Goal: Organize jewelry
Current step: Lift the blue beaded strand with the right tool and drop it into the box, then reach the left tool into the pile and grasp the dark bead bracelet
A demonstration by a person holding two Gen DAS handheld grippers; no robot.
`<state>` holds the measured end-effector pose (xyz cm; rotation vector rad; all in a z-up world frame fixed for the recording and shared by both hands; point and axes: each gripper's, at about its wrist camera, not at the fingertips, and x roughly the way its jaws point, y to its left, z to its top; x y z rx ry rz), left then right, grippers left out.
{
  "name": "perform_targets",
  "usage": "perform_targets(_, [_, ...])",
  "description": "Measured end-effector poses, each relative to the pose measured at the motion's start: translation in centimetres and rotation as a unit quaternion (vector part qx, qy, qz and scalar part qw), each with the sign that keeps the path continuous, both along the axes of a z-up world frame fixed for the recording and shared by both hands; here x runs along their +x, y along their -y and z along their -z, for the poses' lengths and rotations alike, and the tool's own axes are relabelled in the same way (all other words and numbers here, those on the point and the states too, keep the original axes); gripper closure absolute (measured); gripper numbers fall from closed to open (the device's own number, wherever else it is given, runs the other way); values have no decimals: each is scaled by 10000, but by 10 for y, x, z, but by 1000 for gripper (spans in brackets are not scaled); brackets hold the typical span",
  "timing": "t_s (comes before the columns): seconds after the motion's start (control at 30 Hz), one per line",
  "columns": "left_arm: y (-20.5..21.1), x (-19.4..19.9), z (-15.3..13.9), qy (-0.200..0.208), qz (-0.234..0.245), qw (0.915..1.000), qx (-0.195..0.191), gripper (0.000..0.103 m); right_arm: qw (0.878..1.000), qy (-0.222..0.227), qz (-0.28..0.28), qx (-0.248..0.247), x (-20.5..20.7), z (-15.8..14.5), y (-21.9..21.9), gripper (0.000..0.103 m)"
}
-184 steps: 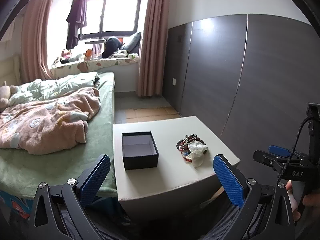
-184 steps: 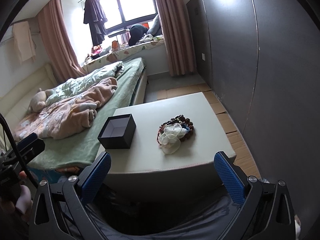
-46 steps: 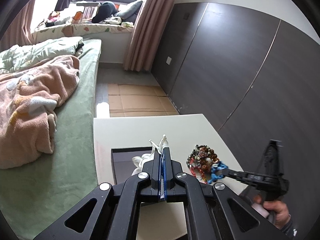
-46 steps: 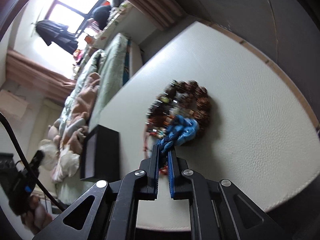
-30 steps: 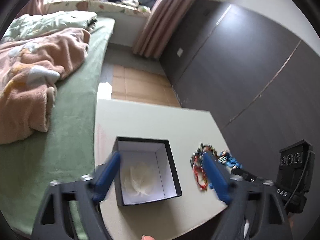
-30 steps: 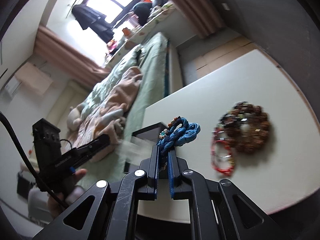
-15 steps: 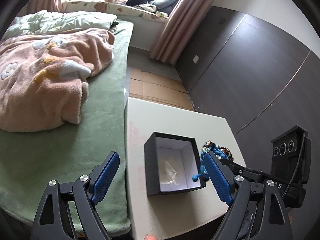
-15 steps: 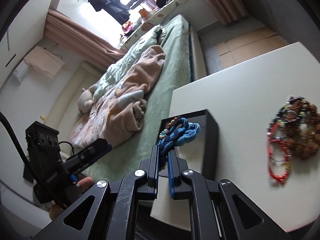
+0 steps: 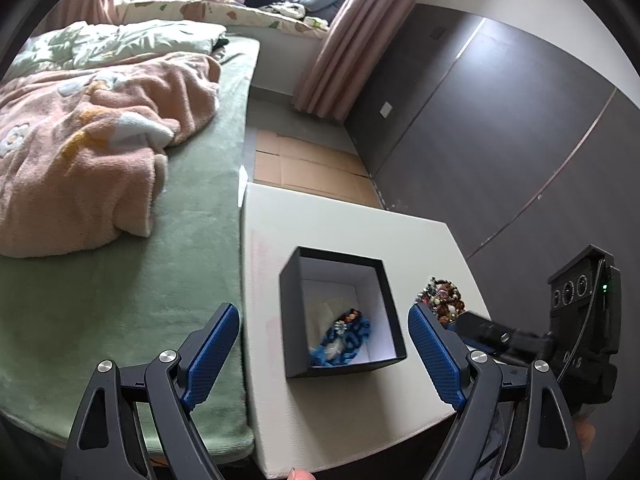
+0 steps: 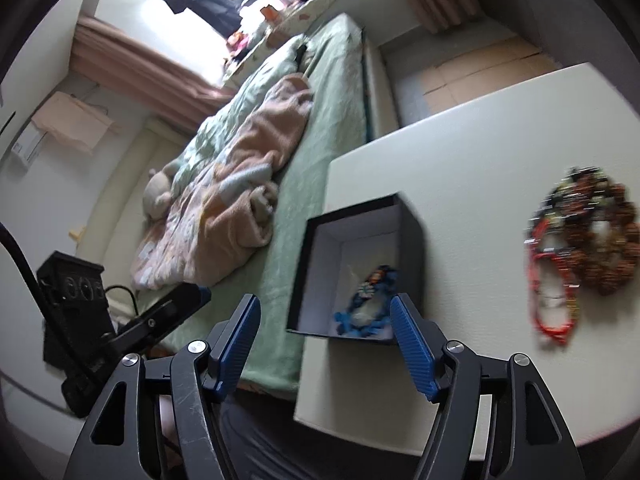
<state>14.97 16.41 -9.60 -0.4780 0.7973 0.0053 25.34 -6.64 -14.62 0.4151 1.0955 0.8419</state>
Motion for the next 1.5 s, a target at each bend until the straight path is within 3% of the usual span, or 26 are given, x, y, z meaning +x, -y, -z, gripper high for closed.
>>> perform_targets(0.4, [56, 22, -5, 108, 593, 9981, 125, 16, 9906, 95, 1357, -154, 9, -2, 111, 35])
perform_targets(0.87, [125, 58, -6, 137, 1297, 9903, 471, 20, 9710, 5, 2382, -209, 16, 8, 180, 35])
perform_targets(1.2, [171, 94, 3, -23, 1794, 9803, 827, 29, 9681, -155, 2502, -4, 24, 24, 207, 35])
perform_targets(1.5, [209, 132, 30, -342, 2227, 9659, 1278, 36, 9637, -367, 2642, -119, 32, 40, 220, 35])
